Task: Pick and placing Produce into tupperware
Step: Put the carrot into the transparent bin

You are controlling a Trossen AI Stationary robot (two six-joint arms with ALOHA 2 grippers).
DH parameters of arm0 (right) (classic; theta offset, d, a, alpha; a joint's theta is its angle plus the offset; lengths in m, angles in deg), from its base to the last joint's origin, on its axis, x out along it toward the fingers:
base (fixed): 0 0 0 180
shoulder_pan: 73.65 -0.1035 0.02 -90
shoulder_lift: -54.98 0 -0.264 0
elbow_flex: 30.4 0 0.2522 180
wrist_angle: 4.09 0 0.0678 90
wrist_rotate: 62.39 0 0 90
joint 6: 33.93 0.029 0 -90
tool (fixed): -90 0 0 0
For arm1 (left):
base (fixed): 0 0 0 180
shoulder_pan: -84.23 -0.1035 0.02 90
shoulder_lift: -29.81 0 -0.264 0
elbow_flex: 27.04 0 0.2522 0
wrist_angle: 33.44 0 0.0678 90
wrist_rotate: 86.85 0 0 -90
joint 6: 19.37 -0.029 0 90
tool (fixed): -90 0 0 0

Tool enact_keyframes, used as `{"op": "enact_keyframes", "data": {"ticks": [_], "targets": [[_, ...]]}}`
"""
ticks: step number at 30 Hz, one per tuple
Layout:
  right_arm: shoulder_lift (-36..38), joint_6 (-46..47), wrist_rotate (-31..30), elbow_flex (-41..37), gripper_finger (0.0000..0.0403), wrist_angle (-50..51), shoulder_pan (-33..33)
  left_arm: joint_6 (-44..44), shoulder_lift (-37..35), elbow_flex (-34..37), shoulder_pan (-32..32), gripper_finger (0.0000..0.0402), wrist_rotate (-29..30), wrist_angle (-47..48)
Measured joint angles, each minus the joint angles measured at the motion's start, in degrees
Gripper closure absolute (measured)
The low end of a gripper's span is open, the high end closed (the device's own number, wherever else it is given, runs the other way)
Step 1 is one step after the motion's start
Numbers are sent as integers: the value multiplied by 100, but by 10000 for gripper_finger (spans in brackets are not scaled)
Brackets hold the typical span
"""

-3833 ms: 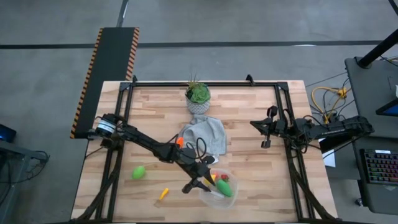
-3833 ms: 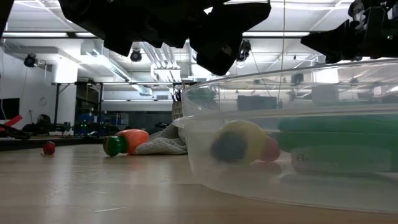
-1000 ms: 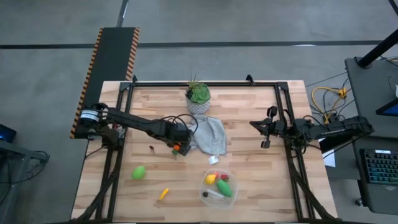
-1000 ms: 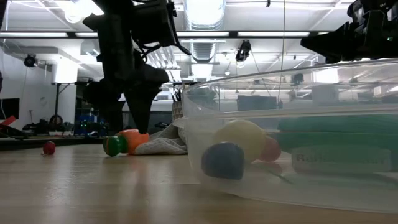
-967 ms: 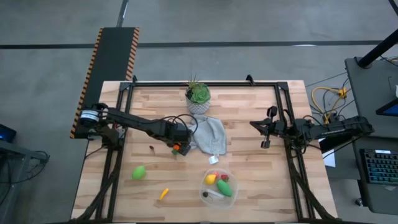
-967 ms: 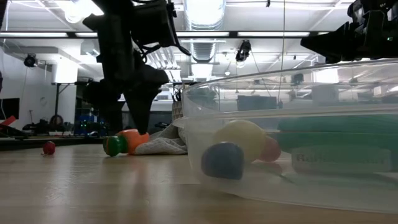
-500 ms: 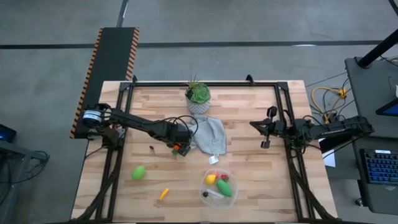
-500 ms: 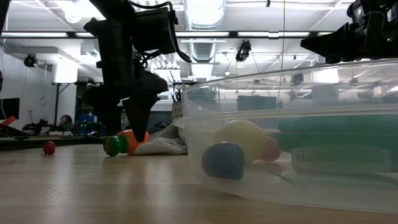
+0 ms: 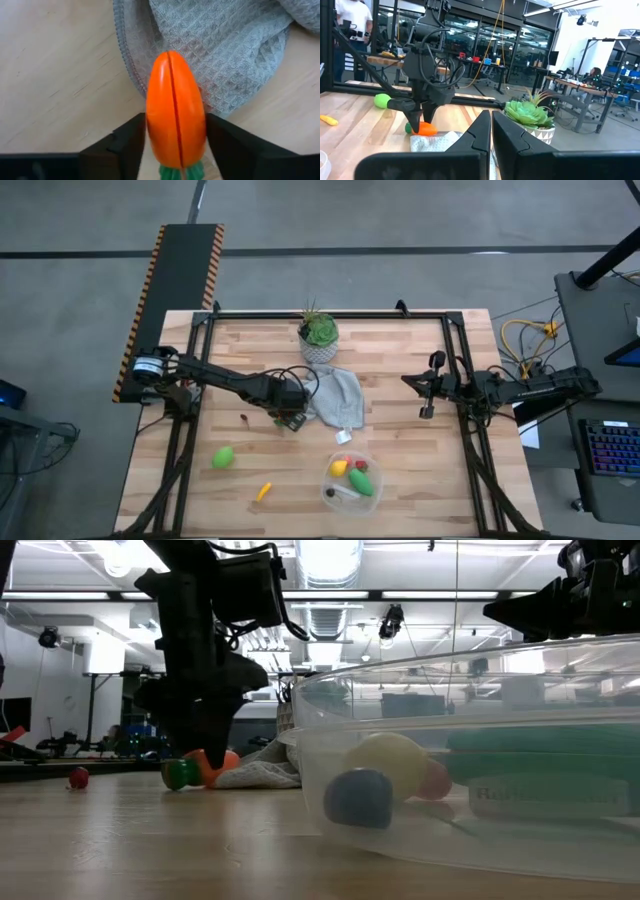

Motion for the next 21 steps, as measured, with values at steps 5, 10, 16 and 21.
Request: {"op": "enact_keyframes", "data": {"ticks": [5, 10, 16, 21], "targets": [[0, 1, 0, 0, 394, 0, 0, -109, 0, 0, -2, 278, 0, -2], [0, 1, 0, 0, 394, 0, 0, -136, 0, 0, -4, 293, 0, 0], [0, 1, 1, 0, 394, 0, 1, -140, 0, 0, -4, 291, -5, 0], [0, 1, 0, 0, 394, 0, 1, -244, -4, -82, -4, 290, -100, 53]]}}
